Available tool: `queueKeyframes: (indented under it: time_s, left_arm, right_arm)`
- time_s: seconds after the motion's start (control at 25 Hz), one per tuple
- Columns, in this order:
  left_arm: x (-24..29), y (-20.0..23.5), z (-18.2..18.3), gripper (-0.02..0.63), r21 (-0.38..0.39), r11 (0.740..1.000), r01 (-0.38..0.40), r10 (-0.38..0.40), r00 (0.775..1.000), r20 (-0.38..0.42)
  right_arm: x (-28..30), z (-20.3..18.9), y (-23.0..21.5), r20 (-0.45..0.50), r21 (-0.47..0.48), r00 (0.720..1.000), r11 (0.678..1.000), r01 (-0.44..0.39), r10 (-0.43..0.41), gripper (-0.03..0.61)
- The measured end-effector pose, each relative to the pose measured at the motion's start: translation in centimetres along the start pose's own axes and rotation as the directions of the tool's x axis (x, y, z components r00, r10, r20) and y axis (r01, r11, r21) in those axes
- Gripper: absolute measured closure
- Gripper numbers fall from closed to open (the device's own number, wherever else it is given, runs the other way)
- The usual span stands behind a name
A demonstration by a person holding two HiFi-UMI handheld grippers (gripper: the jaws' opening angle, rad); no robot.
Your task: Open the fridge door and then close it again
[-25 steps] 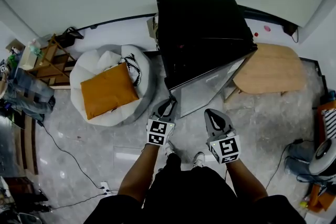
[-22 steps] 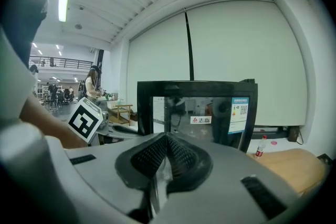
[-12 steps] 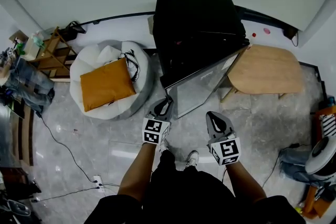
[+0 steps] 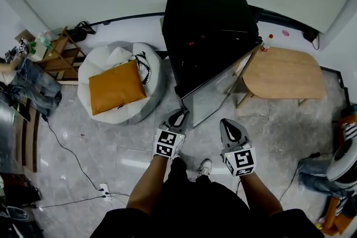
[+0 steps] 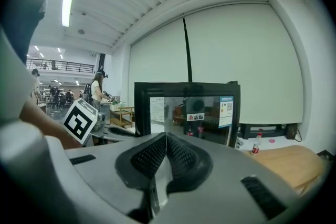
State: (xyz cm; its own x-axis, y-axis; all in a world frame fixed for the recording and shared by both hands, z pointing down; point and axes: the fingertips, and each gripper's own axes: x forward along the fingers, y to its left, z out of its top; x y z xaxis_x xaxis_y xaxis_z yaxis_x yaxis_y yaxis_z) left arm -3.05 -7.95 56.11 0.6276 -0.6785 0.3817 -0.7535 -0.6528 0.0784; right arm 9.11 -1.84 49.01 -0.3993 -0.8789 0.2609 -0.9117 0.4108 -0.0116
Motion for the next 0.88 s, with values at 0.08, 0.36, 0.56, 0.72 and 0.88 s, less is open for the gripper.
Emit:
queueKeyframes:
  time_s: [0.08,0.36,0.56,0.72,0.88]
  left_arm:
    - [-0.1,-0.7,-0.2,0.531,0.031,0.999,-0.006,0.006,1.000,-0.011]
    - [-0.8,-3.1,-0.4,0.529,0.069,0.997,-0.033,0.033,0.999,-0.006]
    - [-1.0,-5.7,-0.7,0.527,0.097,0.995,-0.003,0.004,1.000,-0.009]
    - [-1.2,-8.2,-1.1,0.524,0.121,0.992,0.028,-0.027,1.000,-0.012]
    - [-1.3,-10.9,-1.5,0.489,0.127,0.990,0.067,-0.065,0.998,-0.016]
  right_arm:
    - [-0.5,-0.1,-0.3,0.009,0.005,1.000,1.000,0.004,-0.004,0.560]
    - [-2.7,-1.0,-0.7,0.011,0.010,1.000,1.000,0.012,-0.012,0.560]
    - [-4.1,-1.1,-1.3,0.022,0.010,1.000,1.000,0.018,-0.018,0.560]
    - [-4.8,-1.1,-1.3,0.036,0.005,0.999,1.000,0.016,-0.016,0.560]
    - [-5.5,-0.8,-1.5,0.054,-0.002,0.998,1.000,0.018,-0.018,0.560]
